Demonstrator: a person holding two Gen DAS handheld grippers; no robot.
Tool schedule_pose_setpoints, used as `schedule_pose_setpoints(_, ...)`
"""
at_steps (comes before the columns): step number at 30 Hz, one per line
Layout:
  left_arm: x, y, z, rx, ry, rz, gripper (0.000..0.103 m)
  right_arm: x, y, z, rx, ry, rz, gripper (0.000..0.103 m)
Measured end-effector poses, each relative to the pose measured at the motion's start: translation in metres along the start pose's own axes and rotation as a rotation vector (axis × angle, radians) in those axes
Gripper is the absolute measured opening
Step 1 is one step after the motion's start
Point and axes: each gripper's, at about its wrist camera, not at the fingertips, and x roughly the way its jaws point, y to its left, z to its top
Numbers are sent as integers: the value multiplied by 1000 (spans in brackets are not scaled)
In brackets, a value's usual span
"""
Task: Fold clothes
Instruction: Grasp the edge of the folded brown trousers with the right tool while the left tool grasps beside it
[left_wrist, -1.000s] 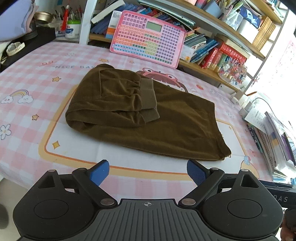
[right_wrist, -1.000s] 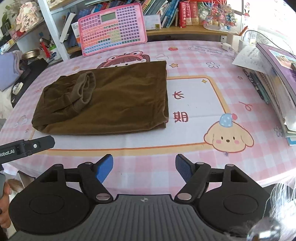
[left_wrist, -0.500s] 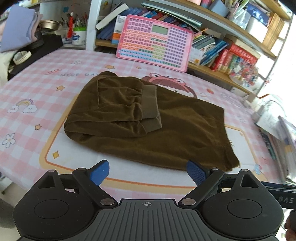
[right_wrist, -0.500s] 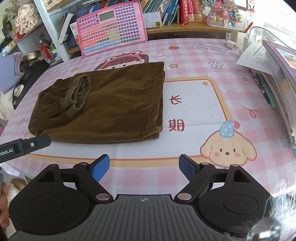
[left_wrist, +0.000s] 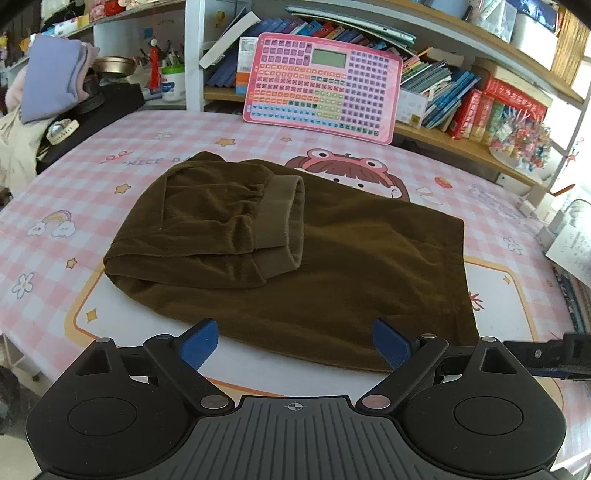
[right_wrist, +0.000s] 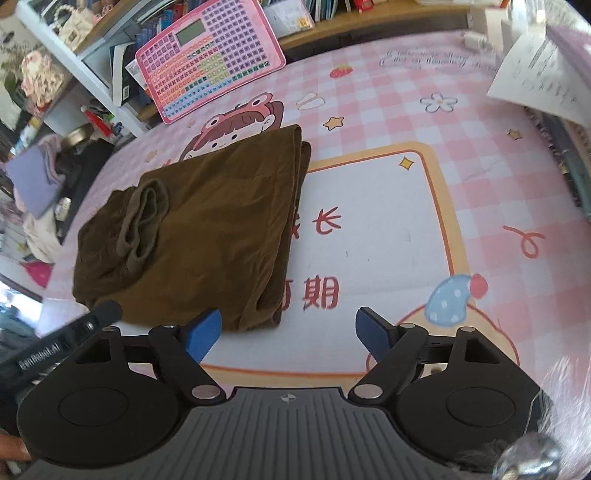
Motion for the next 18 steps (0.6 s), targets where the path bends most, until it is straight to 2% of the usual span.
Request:
schedule_pose_setpoints(3, -1, -8, -2, -15, -2, 25, 93, 7, -13, 12, 47, 39, 65, 78)
schedule_pose_setpoints(6, -2, -13, -4, -15, 20, 18, 93, 15, -23, 21, 85, 76, 123, 75)
schedule_pose_setpoints(12, -13, -24, -8, 11, -32, 94, 93, 29, -33, 32, 145, 145, 197, 68)
schedule_pose_setpoints(15, -16, -29, -11, 45, -57, 119, 93, 37, -35, 36, 172, 176, 223, 60)
schedule_pose_setpoints(18, -16, -36, -10, 91, -50, 91, 93, 47, -36, 40, 203, 207, 247, 53)
